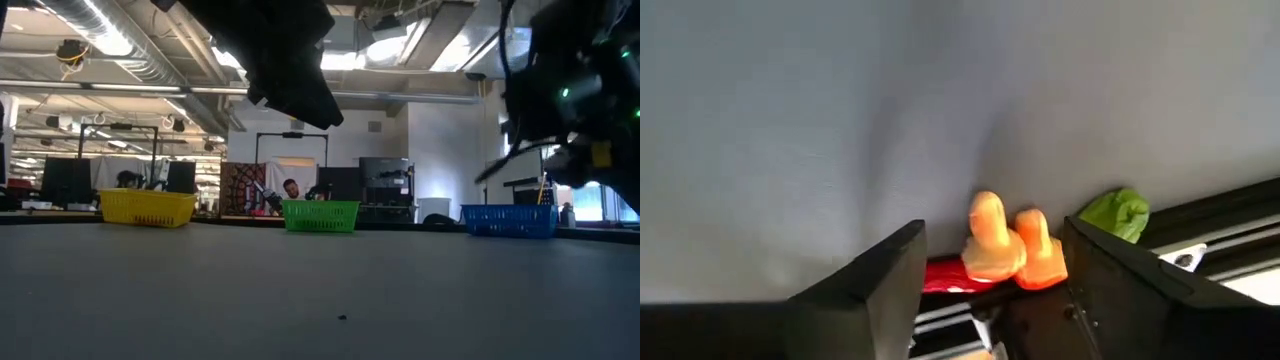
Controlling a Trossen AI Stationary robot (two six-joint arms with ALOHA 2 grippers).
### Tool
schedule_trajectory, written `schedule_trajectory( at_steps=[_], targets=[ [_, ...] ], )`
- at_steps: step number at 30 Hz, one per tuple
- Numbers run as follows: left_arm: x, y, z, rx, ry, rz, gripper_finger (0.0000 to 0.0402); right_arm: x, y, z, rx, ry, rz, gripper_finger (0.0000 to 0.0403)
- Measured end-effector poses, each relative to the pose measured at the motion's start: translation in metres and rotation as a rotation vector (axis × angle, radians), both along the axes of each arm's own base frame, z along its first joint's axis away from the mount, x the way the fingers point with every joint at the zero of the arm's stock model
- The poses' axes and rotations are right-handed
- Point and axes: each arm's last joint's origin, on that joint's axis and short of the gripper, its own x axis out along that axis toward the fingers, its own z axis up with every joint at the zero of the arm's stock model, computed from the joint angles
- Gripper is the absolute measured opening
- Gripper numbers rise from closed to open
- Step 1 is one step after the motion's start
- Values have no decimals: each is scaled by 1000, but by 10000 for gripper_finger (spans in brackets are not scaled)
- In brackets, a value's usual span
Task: Sort produce into baskets
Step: Put the red mushroom into the blue basket
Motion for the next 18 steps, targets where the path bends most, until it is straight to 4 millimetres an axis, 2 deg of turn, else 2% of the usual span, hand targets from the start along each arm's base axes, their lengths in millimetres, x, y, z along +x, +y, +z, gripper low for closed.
schedule_trajectory(
  at_steps=[10,18],
  targets=[
    [0,0,0,-17,-9,13,169,0,-5,-29,-1,191,39,150],
    [0,0,0,-25,-13,20,169,1,-6,-36,-27,224,36,106]
  ],
)
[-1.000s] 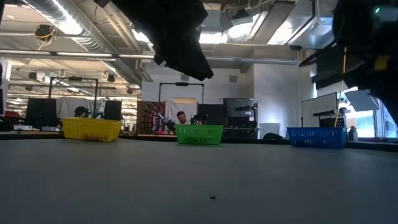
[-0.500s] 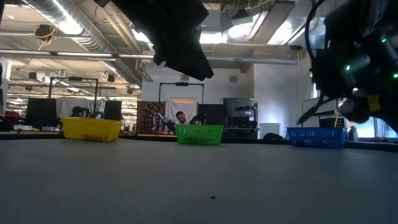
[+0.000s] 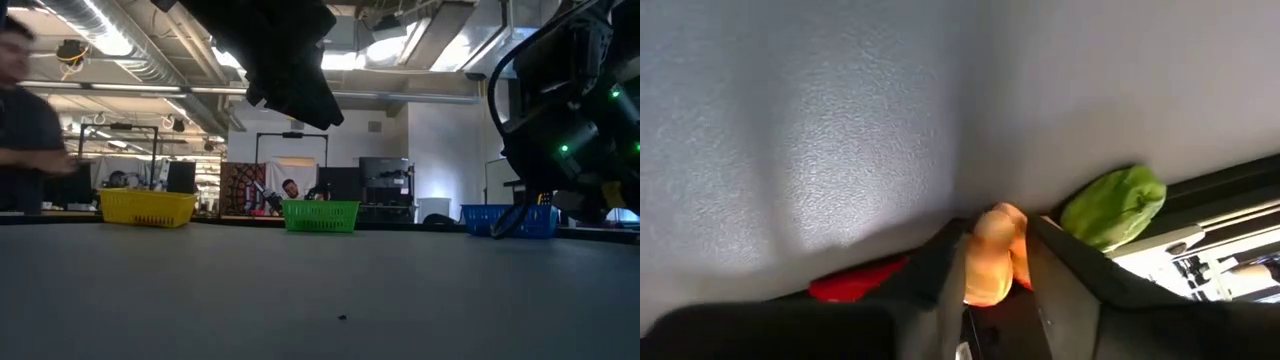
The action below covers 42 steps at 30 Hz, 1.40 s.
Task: Sort produce into baskets
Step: Put the red mushroom into the blue basket
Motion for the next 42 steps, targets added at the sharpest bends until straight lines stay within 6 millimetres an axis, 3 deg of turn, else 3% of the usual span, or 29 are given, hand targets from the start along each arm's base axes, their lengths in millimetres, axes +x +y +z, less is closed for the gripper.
schedule_trajectory(
  at_steps=[11,23,30,42],
  targets=[
    [0,0,0,7,4,-6,169,1,0,1,16,1,22,8],
    [0,0,0,12,7,-11,169,25,3,16,41,-103,87,9],
    [-2,-1,-1,24,17,19,168,45,4,33,29,-304,126,9],
    [-11,3,-14,136,135,-8,168,48,3,45,-15,-440,160,10]
  ],
)
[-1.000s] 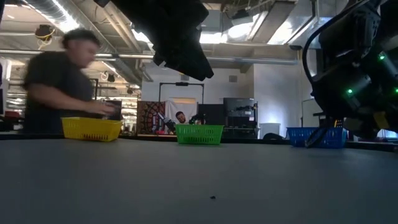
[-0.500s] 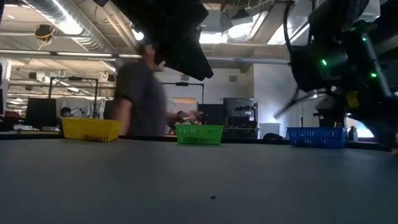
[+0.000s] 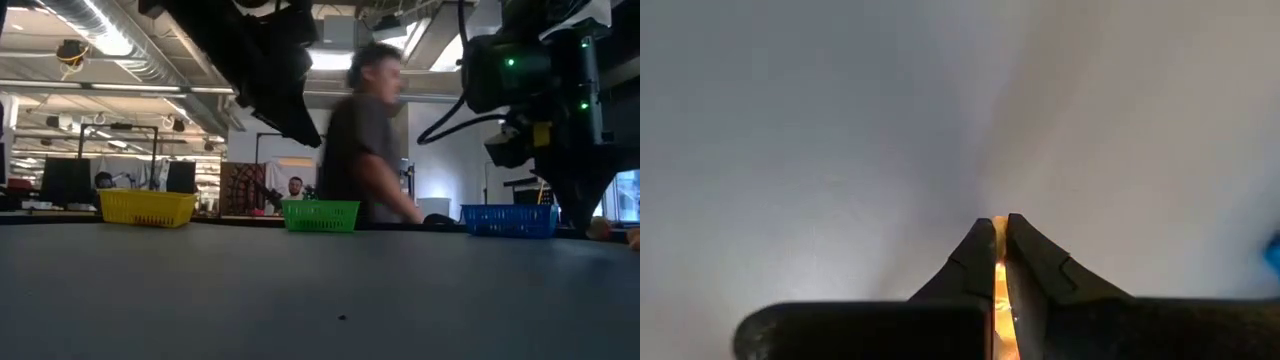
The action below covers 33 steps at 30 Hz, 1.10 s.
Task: Sort produce into baskets
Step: Put the red mushroom into the blue basket
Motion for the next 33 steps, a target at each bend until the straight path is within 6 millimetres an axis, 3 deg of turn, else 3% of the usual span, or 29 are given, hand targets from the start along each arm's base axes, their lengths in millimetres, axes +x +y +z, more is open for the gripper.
schedule_trajectory(
  at_steps=[4,7,15,23,33],
  targets=[
    [-4,7,-15,-2,26,-72,168,0,-1,8,17,-52,65,10],
    [-5,18,-24,-26,19,-126,168,1,-13,20,16,-93,49,10],
    [-1,46,-24,28,-17,-179,168,-2,-74,54,-72,-277,-81,10],
    [4,73,-16,62,-116,-118,168,-20,-145,60,-238,-348,-316,10],
    [6,91,-11,117,-150,-98,168,-57,-189,63,-336,-338,-625,10]
  ],
)
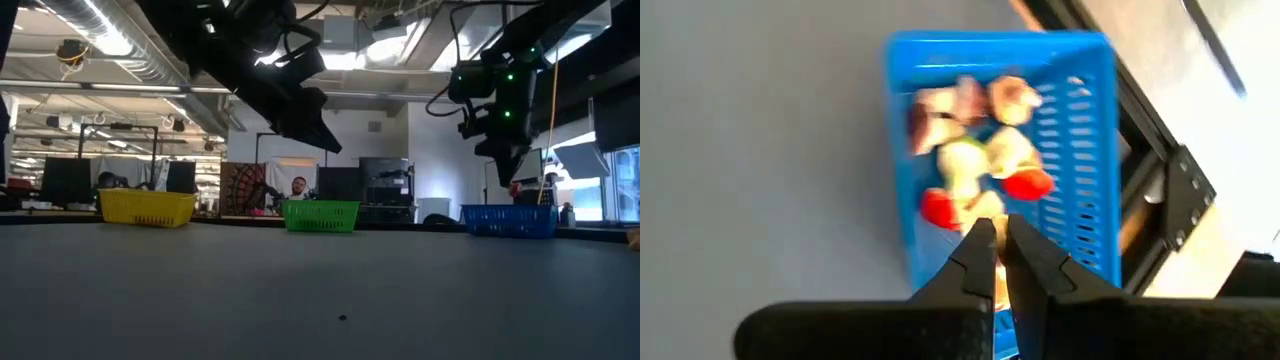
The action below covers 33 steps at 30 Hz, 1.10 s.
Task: Sort produce into baskets
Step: Put the red mushroom into the blue basket
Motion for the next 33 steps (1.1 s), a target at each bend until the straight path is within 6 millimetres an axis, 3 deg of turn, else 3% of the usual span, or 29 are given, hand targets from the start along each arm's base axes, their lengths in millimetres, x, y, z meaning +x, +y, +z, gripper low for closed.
schedule_trajectory(
  at_steps=[7,14,19,26,33],
  targets=[
    [0,2,0,-32,-21,25,169,-7,-8,0,3,-42,-83,29],
    [0,2,0,-33,-21,25,169,-10,-7,-1,-15,32,-87,141],
    [0,2,0,-32,-20,25,169,-13,-1,0,45,28,-80,187],
    [0,2,0,-32,-20,25,169,-10,39,12,273,-109,-19,192],
    [0,-2,0,-33,-20,15,169,0,84,16,423,-91,50,192]
  ],
)
